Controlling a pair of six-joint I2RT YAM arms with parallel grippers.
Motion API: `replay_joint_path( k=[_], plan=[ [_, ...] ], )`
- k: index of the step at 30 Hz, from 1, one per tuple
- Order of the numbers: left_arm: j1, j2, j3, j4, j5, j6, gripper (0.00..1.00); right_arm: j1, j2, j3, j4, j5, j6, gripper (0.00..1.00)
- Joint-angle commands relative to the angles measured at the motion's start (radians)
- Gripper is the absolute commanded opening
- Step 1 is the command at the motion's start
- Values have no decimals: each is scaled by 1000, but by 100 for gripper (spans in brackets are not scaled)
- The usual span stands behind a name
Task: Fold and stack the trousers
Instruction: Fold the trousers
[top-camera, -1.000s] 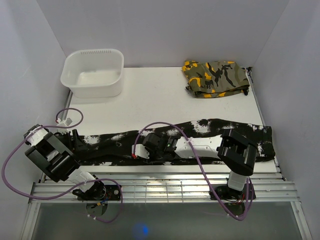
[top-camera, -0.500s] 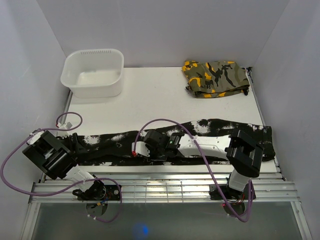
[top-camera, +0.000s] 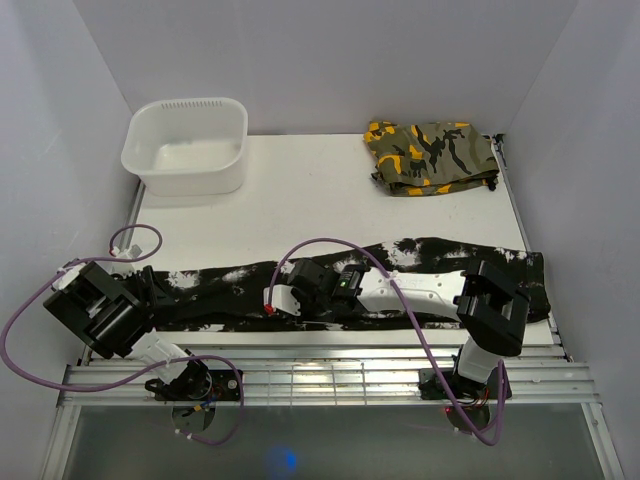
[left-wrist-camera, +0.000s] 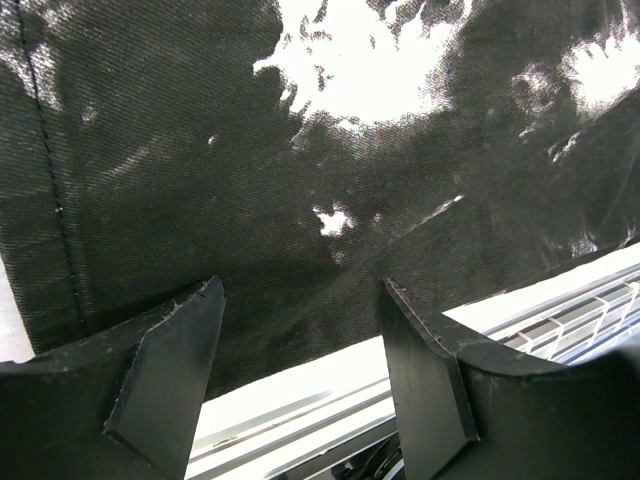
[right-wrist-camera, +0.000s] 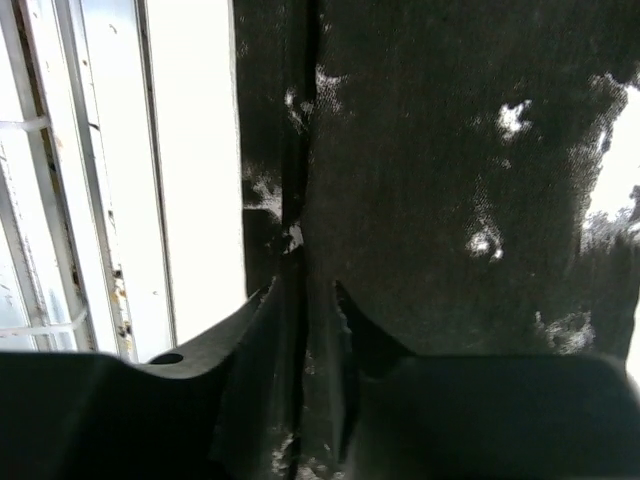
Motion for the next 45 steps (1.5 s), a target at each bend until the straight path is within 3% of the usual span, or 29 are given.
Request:
replay_joint_path(
  k=[1, 8, 11, 12, 22, 32, 38, 44, 45],
  plan=[
    [8, 25, -9, 44, -34, 19, 75, 3, -7, -15, 13, 24, -5, 32],
    [9, 16, -22, 54, -41, 13, 76, 3, 54, -35, 50, 75, -28, 32],
    [11, 21, -23, 66, -44, 2, 76, 4, 65, -45, 62, 98, -38, 8],
    [11, 22, -23, 72, -51, -1, 76, 3, 63, -43, 59, 98, -36, 8],
    [31, 64, -22, 120, -84, -41, 77, 3, -70, 23, -84, 0, -19, 8],
    [46, 76, -20, 163, -143, -70, 75, 3, -58, -49, -147, -155, -16, 8],
    [51, 93, -9, 166, -139, -77, 75, 3, 34, -123, -62, -86, -24, 8],
    [52, 55, 14, 136, -126, -50, 75, 3, 131, -69, -2, -15, -4, 8],
    [52, 50, 23, 141, -146, -50, 75, 3, 141, -58, -2, -2, -1, 15]
  ],
)
